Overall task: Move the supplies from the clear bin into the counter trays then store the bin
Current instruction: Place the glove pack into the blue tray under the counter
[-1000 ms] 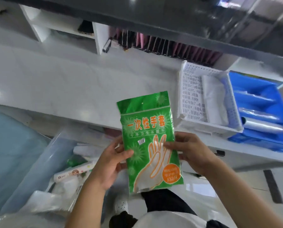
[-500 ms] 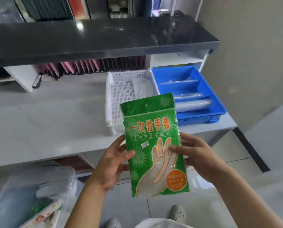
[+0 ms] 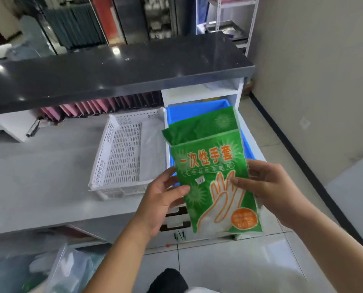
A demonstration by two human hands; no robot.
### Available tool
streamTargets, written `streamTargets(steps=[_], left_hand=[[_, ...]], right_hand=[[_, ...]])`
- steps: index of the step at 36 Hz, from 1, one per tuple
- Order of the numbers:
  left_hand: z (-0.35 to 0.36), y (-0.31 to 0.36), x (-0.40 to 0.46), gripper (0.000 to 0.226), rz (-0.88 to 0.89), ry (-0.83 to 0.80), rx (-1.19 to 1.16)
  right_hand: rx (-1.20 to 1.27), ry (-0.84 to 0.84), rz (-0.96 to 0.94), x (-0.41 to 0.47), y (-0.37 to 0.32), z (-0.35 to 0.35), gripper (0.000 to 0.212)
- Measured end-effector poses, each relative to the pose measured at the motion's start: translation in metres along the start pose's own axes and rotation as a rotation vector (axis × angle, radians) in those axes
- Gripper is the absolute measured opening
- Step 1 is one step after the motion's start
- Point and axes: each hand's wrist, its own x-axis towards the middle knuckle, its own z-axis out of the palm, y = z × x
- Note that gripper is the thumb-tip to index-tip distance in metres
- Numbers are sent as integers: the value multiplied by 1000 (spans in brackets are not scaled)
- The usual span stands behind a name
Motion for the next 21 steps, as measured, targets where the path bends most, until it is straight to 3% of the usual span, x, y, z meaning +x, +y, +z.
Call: streamTargets(steps=[5, 8, 11, 16, 21], left_hand=[[-16, 18, 55, 54, -27, 43, -59], [-39, 23, 99, 38, 15, 231, 128], [-60, 16, 141, 40, -36, 336, 306], [-66, 6, 180, 50, -111, 240, 483], [-70, -4, 191, 54, -118, 268, 631]], right_hand=[[-260, 17, -176, 49, -29, -8, 27], [-595, 84, -237, 78, -46, -13, 31], [-971, 183, -248, 106, -62, -15, 31], [-1462, 223, -316, 157, -80, -17, 35], [-1645, 215, -442, 219, -74, -26, 41]])
